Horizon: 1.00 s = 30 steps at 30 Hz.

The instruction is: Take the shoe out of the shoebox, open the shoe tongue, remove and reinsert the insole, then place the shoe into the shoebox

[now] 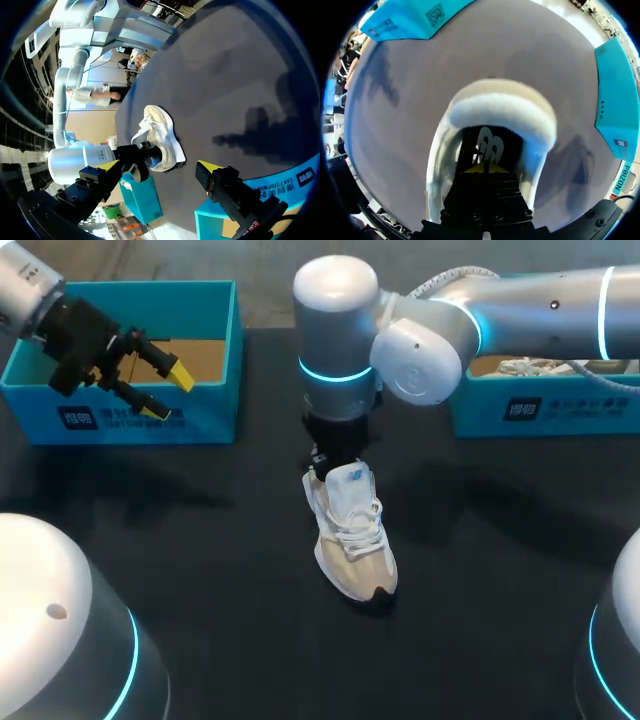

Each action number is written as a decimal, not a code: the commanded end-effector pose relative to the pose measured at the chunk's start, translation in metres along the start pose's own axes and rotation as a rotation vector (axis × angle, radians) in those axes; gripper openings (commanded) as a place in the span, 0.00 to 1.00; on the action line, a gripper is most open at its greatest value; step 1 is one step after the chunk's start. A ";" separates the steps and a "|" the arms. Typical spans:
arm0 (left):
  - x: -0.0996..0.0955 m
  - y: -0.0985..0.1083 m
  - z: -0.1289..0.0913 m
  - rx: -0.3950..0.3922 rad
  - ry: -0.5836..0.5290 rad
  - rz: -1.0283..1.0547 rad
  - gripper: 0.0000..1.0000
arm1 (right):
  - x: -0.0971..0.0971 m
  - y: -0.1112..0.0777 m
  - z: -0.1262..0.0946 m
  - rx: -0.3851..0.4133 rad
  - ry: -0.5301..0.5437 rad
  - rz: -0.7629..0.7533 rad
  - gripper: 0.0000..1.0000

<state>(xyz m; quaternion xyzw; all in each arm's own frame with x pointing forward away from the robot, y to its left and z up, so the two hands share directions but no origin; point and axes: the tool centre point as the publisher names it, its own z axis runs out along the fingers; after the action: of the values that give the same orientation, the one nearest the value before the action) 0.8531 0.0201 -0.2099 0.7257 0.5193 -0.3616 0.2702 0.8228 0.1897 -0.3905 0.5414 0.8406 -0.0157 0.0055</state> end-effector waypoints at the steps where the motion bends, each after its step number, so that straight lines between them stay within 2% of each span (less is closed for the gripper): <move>1: 0.000 0.000 0.000 -0.001 0.003 0.001 1.00 | -0.003 0.001 -0.015 -0.020 -0.024 0.002 0.00; 4: 0.000 0.000 0.000 -0.001 0.003 0.001 1.00 | -0.006 0.007 -0.018 -0.034 -0.038 -0.002 0.00; 10: 0.000 0.000 0.000 -0.001 0.003 0.001 1.00 | -0.011 0.018 -0.008 -0.041 -0.054 -0.009 0.00; 22: 0.000 0.000 0.000 -0.001 0.003 0.001 1.00 | -0.006 0.015 0.013 -0.030 -0.023 -0.020 0.00; 30: 0.000 0.000 0.000 -0.001 0.003 0.001 1.00 | -0.010 0.002 -0.015 -0.050 -0.016 -0.013 0.00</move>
<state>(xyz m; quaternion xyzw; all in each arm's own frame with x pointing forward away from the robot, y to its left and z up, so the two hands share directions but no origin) 0.8531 0.0201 -0.2099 0.7257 0.5193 -0.3616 0.2702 0.8358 0.1905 -0.3919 0.5350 0.8446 -0.0054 0.0212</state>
